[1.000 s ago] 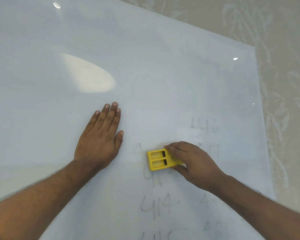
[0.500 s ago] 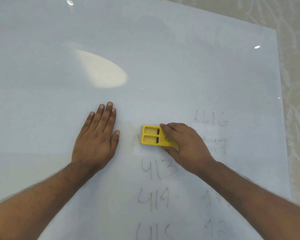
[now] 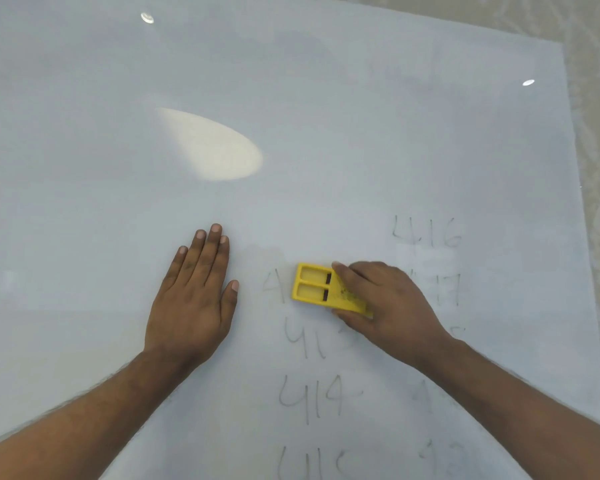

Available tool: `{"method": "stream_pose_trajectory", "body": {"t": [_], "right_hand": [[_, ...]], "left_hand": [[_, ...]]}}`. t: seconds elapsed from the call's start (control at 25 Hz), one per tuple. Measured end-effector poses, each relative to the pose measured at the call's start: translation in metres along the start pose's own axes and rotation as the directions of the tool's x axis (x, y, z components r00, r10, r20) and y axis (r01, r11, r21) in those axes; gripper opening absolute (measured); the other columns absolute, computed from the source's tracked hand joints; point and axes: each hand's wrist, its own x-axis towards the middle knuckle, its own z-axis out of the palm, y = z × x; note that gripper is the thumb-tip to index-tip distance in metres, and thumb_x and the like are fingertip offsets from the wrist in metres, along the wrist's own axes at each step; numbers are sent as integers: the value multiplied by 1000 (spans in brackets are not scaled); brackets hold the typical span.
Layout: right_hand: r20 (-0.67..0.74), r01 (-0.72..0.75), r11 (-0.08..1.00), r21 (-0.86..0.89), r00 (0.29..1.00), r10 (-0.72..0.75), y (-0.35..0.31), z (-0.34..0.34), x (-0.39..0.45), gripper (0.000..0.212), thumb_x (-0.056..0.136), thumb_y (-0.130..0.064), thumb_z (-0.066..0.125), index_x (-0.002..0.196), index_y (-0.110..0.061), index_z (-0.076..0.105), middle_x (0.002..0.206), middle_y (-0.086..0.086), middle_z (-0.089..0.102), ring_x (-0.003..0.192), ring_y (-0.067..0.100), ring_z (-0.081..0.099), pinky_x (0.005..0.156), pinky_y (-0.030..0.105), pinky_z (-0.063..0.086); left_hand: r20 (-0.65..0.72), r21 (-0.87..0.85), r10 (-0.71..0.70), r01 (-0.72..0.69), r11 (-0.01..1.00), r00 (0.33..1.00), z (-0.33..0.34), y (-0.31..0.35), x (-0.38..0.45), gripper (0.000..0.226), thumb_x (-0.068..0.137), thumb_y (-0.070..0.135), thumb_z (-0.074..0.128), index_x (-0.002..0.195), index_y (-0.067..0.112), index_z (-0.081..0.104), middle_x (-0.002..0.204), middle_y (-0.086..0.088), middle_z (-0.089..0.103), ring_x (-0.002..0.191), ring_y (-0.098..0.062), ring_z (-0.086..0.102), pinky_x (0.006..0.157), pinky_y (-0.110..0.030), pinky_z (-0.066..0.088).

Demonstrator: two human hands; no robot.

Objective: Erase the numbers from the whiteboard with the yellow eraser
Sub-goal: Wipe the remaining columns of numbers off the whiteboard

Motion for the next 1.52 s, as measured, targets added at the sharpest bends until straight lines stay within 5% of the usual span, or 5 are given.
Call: {"method": "stream_pose_trajectory", "body": {"t": [0.24,0.68,1.08,1.52], "right_hand": [[-125,-70,989,129,988,86,-28,19,40,60,83,-29,71,136,-9,51,116,6,61,100,28,55,85,35,41],[118,246,968,51,961,-250,-26,18,-31,50,94,-38,58,136,-13,49,116,2,60,98,23,55,86,34,46],[-67,-26,994,109,997,33,-40,20,22,59,85,-28,70,137,-9,49,116,7,61,99,29,55,86,39,44],[212,214,976,51,952,-220,-48,20,-64,45,91,-33,61,131,-14,51,113,0,60,96,22,55,87,34,47]], "left_hand": [[-13,9,16,-16,1000,1000,2,-1,-5,62,103,32,29,157,2,23,167,-11,20,156,-25,17,127,-42,15],[29,5,67,-67,998,997,0,0,-39,61,103,32,29,157,2,24,168,-11,19,156,-25,16,126,-44,17],[52,-3,58,-58,998,997,2,2,-64,61,103,31,30,156,1,25,167,-12,21,155,-25,19,125,-45,19],[57,-14,34,-33,999,998,2,5,-71,61,103,31,30,156,2,25,167,-11,21,155,-26,20,125,-45,19]]}}
